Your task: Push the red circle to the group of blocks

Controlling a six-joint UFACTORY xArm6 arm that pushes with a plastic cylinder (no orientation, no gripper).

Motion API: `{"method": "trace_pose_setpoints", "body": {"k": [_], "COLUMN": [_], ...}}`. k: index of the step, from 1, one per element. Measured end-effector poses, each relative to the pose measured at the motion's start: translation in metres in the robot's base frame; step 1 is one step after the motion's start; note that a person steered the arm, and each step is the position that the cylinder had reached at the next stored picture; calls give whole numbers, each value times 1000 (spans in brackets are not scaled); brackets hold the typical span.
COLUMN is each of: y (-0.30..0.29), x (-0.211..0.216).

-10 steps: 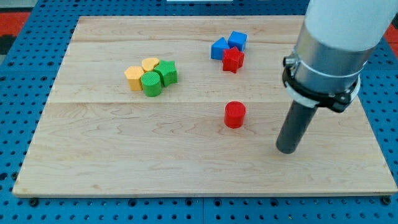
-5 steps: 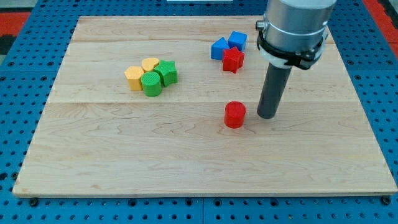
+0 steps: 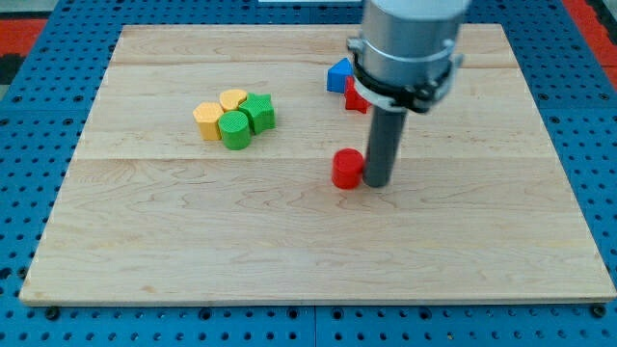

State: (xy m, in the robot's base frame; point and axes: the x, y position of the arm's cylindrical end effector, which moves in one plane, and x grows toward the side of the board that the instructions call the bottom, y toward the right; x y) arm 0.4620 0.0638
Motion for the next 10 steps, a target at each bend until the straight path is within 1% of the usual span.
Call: {"method": "trace_pose_setpoints", "body": {"k": [1,2,3,4,6,7,9,10], "y": [-13,-28,-49,-65,-99,-88,-85,-99], "x": [-5,15,2,-36,-31,-60,-113,-124]}}
